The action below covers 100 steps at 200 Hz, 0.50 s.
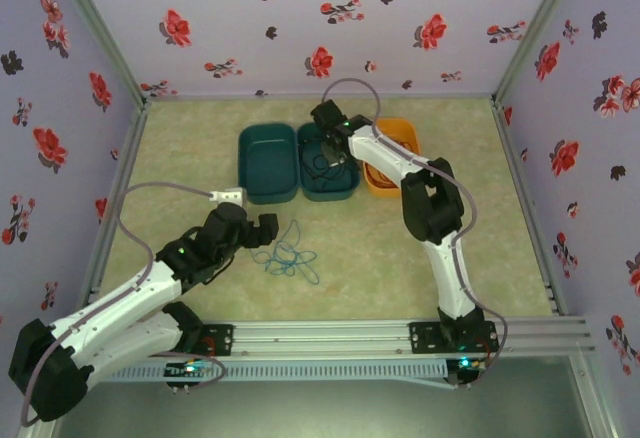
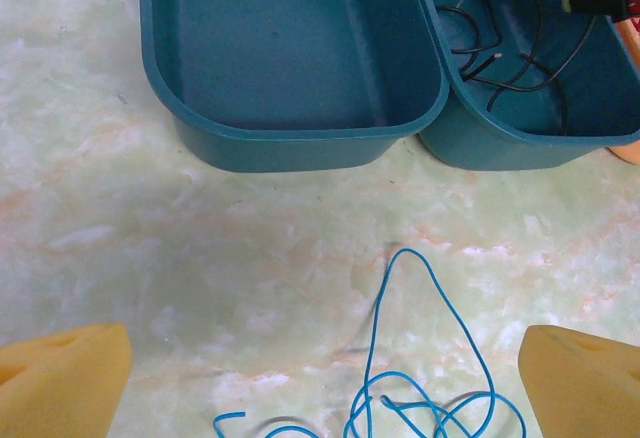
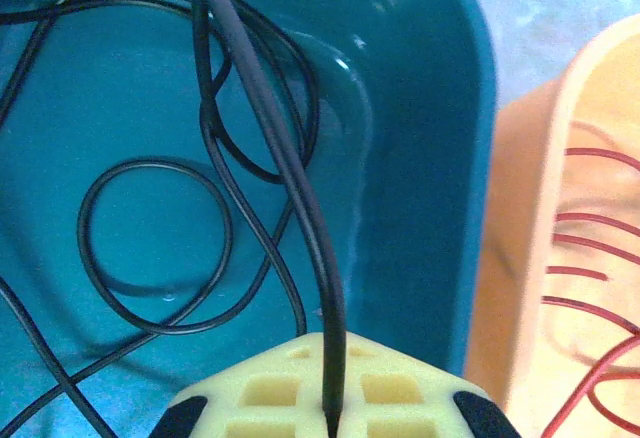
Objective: Untangle the cables
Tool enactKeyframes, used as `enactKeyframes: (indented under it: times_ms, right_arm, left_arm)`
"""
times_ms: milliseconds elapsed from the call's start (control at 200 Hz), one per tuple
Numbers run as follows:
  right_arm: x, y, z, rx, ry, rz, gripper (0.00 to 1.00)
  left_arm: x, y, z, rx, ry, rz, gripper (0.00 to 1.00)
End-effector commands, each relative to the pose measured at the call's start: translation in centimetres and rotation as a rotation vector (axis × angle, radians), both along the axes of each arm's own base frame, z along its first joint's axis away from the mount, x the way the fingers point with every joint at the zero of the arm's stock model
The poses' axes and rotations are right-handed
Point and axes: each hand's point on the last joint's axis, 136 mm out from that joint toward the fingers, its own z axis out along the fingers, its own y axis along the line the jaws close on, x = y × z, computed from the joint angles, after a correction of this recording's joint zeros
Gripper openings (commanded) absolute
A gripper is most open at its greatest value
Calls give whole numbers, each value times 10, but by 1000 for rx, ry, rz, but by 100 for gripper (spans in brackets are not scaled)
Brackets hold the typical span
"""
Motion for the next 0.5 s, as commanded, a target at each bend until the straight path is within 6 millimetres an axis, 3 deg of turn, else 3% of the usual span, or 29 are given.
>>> enactKeyframes:
  times_ms: [0, 300, 495]
  right_arm:
    - [-8, -9, -14, -109, 54, 10, 0]
    - [-16, -16, -30, -197, 125, 22, 0]
    - [-21, -13, -5, -193, 94, 31, 0]
  left_arm:
    - [2, 2, -1, -22, -4, 23, 100]
    - [4, 0, 1, -27, -8, 16, 100]
    - [4, -1, 1, -30, -5, 13, 100]
